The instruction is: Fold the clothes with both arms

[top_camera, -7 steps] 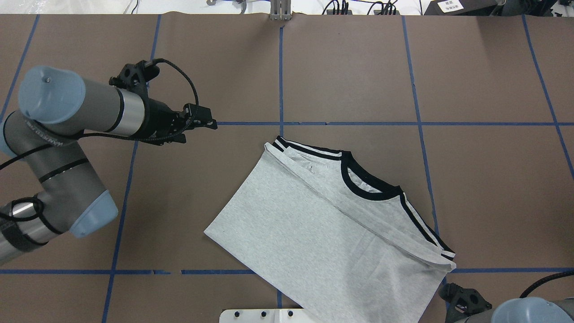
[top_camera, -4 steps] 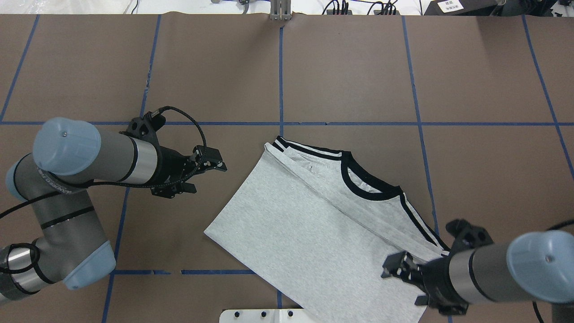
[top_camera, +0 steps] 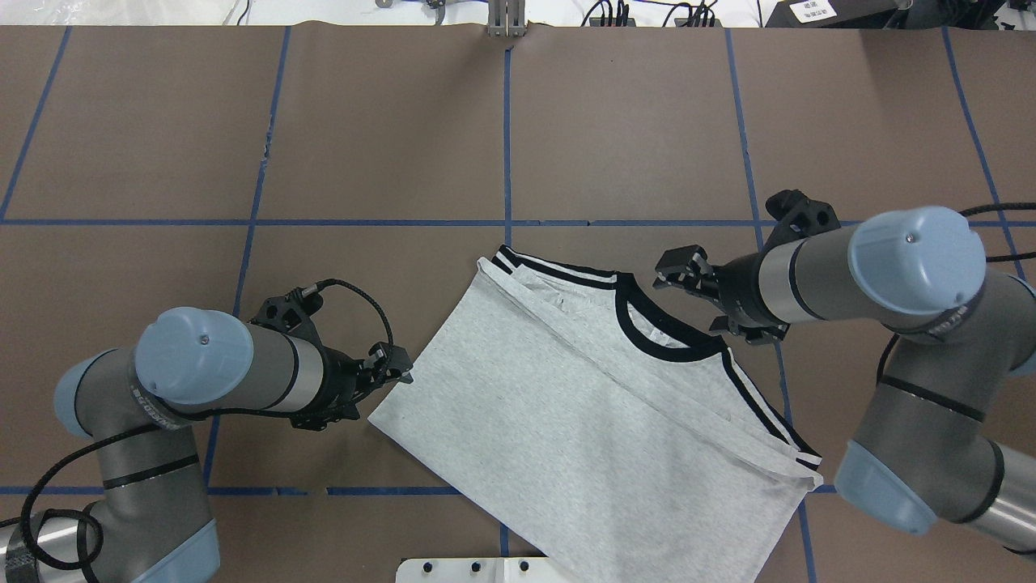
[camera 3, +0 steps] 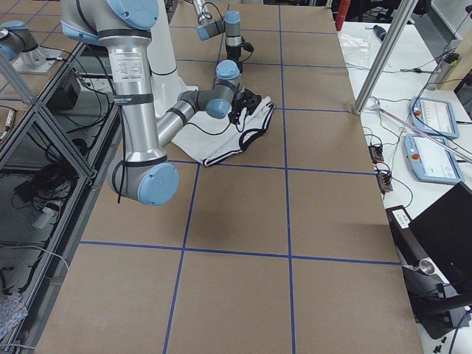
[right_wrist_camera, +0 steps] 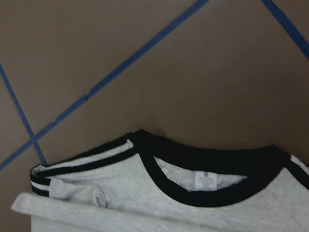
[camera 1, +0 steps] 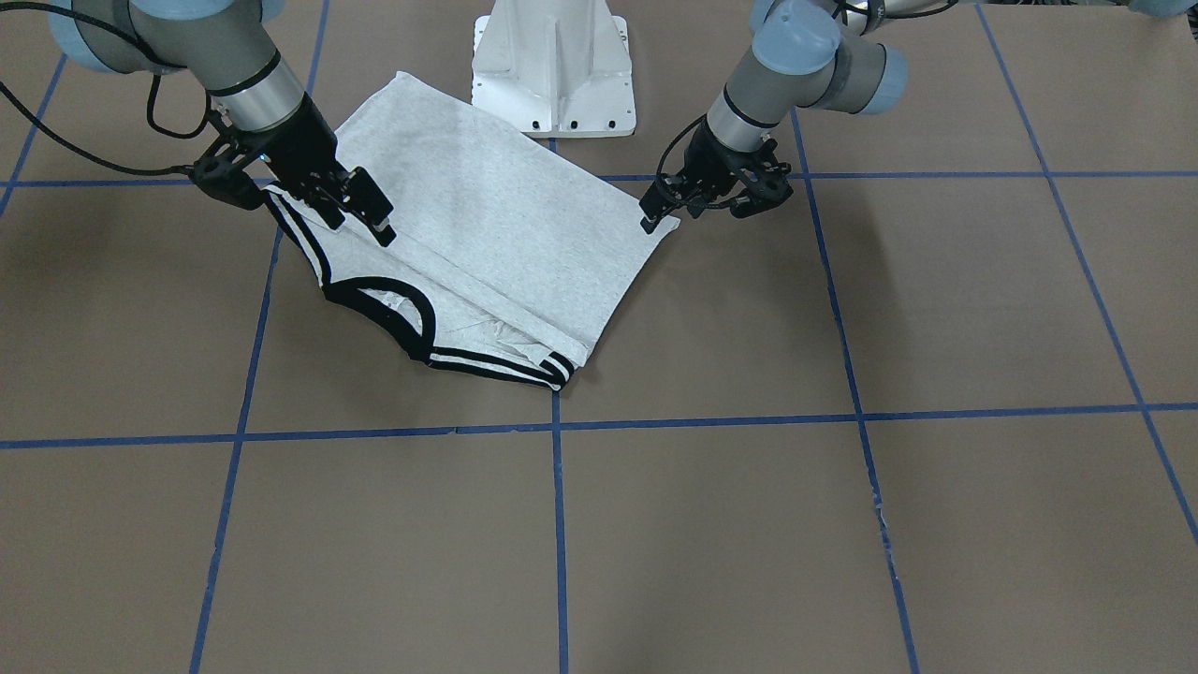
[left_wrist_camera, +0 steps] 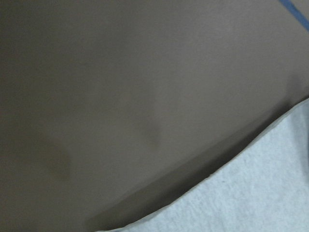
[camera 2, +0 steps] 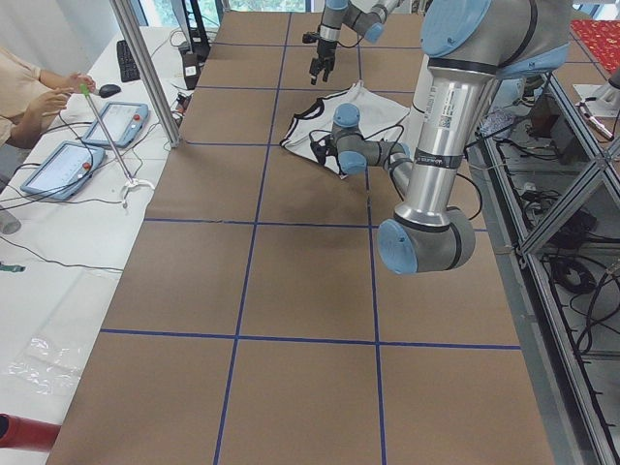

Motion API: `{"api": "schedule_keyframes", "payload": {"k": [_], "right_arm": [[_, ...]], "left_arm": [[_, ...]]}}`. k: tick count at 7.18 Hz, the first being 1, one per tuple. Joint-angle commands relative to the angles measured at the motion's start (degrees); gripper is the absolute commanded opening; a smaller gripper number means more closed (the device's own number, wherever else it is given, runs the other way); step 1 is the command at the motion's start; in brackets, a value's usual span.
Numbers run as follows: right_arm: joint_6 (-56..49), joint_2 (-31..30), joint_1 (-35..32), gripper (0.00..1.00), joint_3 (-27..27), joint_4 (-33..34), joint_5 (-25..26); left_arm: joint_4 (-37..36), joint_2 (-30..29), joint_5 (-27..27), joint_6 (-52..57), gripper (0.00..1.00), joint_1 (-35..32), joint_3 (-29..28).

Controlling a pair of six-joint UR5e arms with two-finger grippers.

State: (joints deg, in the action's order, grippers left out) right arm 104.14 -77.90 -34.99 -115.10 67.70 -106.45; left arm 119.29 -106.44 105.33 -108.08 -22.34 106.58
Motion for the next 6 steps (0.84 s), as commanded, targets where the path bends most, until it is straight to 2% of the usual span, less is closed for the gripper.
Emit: {"api": "schedule_keyframes", "payload": {"k": [1, 5, 6], "right_arm": [[-0.7, 3.36, -1.84, 1.0, 3.3, -0.02, -0.07], [-0.78, 3.63, -1.84, 1.0, 4.0, -0.02, 0.19], [-0.78, 3.81, -1.84, 1.0, 4.44, -0.02, 0.28]], "left_arm": [[-0.63, 0.53, -1.43, -0.2, 0.82, 2.21, -0.32], [-0.63, 0.44, -1.53, -0.11, 0.49, 3.62, -1.55], [-0.63, 0.36, -1.53, -0.02, 0.21, 3.53, -1.55]]}}
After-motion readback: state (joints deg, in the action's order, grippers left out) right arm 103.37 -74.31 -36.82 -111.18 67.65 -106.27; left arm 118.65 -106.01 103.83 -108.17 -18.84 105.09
